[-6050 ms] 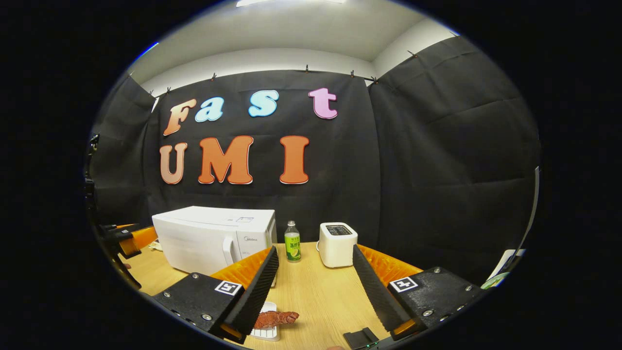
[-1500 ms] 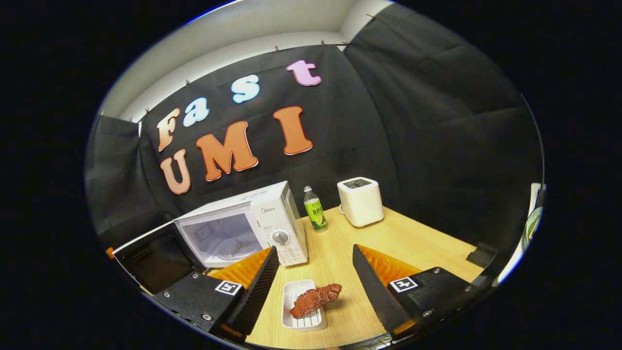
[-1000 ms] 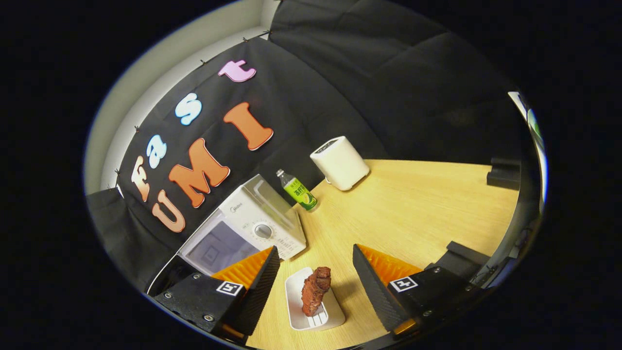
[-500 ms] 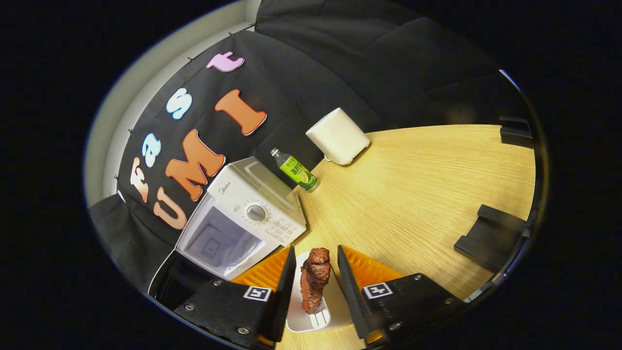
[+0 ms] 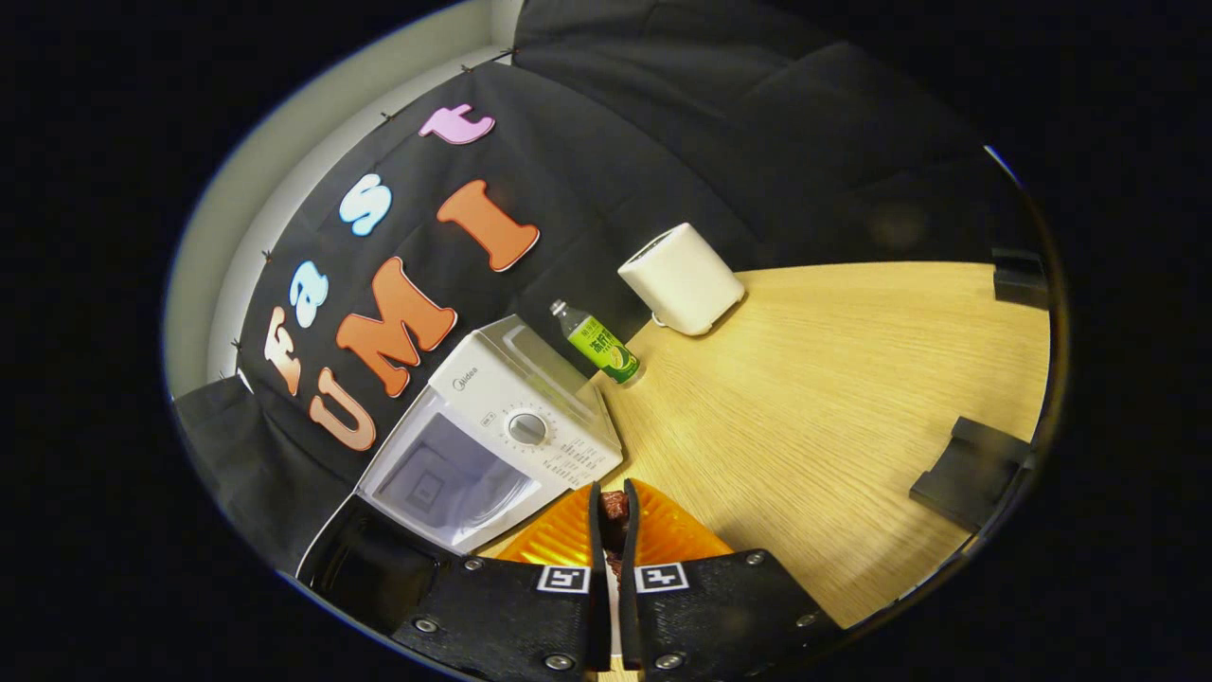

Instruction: Open the microwave oven with the left hand, put the food in, and close the microwave oven.

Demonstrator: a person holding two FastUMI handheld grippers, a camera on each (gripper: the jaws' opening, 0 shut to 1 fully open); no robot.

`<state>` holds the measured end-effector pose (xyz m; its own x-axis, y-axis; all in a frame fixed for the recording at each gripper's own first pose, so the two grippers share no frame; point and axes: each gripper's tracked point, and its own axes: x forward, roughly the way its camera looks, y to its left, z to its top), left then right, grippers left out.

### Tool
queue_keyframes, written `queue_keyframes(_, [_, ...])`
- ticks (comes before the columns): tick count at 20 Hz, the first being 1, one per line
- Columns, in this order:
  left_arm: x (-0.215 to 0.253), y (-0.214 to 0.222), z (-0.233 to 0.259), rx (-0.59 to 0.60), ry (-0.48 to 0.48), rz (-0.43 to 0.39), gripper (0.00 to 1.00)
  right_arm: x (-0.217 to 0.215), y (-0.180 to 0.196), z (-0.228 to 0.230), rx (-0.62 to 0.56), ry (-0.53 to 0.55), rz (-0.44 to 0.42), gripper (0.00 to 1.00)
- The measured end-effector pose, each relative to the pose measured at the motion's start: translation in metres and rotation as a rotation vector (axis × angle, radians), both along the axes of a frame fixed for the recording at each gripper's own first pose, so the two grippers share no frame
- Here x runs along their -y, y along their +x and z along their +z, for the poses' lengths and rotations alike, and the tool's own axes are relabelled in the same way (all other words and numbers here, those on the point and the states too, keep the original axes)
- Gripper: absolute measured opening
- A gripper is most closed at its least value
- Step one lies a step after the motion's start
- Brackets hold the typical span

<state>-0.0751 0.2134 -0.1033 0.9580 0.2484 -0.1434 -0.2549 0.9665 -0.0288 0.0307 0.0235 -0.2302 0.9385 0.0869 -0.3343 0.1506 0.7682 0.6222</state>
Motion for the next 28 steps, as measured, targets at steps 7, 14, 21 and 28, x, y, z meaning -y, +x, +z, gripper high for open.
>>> queue_keyframes(7, [-0.002, 0.001, 0.003, 0.024, -0.014, -0.02, 0.97, -0.032, 0.004, 0.088, 0.149, -0.035, 0.022, 0.02])
queue_keyframes(14, [0.009, 0.005, -0.004, 0.026, -0.039, -0.081, 1.0, -0.124, 0.023, 0.113, 0.203, 0.051, 0.117, 0.02])
queue_keyframes(21, [-0.001, 0.01, -0.003, 0.039, -0.036, -0.101, 0.99, -0.213, 0.074, 0.094, 0.185, 0.135, 0.15, 0.02])
queue_keyframes(28, [-0.019, 0.024, -0.017, 0.018, -0.055, -0.093, 0.97, -0.259, 0.149, 0.059, 0.177, 0.099, 0.017, 0.02])
